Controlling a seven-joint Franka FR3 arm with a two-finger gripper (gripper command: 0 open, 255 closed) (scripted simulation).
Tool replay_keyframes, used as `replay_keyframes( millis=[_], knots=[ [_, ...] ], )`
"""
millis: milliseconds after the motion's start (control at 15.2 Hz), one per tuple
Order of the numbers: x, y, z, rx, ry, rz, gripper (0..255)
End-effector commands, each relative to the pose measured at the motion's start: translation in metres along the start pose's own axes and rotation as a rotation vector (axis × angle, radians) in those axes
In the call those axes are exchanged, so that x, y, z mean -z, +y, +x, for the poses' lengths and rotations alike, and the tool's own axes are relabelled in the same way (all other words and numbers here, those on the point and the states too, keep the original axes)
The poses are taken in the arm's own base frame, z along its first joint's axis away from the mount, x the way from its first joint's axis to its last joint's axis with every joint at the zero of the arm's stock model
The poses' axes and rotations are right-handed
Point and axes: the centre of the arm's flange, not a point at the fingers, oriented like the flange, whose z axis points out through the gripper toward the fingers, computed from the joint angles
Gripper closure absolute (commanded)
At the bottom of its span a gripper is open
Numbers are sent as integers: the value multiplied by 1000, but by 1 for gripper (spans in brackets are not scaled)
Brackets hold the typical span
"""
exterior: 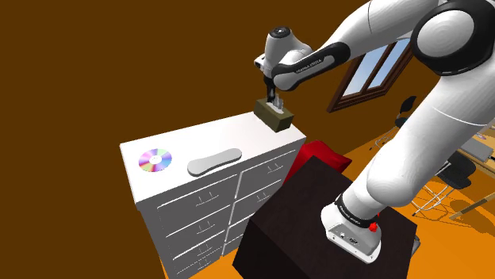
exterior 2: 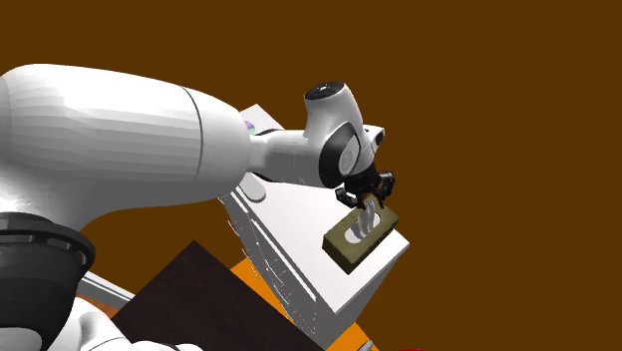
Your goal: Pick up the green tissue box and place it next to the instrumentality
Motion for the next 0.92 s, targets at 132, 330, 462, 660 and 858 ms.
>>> replay_keyframes(
  millis=[132, 330, 462, 660, 858],
  knots=[
    [-2, -2, 0, 2, -3, 4, 255],
    [-2, -1, 0, 2, -3, 4, 255],
    [-2, -2, 0, 2, -3, 4, 255],
    [13, 4, -2, 2, -3, 4, 255],
    [27, 10, -5, 2, -3, 4, 255]
  ],
)
